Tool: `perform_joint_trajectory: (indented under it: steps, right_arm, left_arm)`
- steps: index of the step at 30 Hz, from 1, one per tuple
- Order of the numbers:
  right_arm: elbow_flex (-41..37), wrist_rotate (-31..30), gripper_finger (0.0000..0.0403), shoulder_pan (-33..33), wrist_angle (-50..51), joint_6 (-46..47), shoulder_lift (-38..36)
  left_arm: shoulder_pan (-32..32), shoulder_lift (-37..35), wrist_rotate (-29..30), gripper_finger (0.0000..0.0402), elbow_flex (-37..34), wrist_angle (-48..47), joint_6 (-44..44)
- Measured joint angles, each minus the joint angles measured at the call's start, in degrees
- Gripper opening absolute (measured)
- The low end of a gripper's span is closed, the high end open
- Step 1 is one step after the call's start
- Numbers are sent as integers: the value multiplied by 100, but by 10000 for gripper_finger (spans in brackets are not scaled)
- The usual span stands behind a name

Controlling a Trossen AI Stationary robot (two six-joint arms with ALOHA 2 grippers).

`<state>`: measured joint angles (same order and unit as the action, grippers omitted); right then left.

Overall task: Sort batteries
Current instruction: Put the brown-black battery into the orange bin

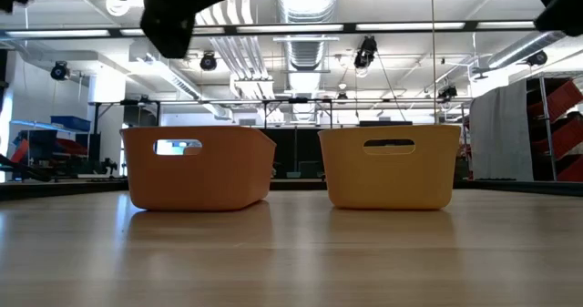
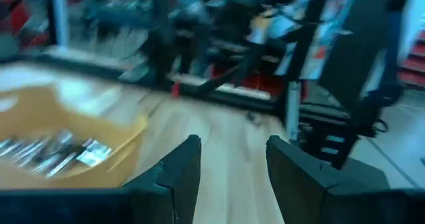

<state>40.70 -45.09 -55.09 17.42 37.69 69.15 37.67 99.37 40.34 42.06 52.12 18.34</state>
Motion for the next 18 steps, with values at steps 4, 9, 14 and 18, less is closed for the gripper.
perform_joint_trajectory:
  steps: [4, 9, 14, 18]
  right_arm:
    - [260, 13, 223, 29, 10, 188, 27]
    - [800, 707, 219, -4, 211, 295, 130]
    - [1571, 1653, 219, -13, 2030, 1779, 518]
    - [2066, 2994, 219, -58, 3459, 3366, 1118]
  left_arm:
    - [2, 903, -278, 150, 149, 1333, -753]
    - [-20, 1669, -228, 150, 679, 1536, -1229]
    - [-57, 1955, -196, 150, 1026, 1565, -1596]
    - [-55, 1902, -190, 150, 927, 1563, -1636]
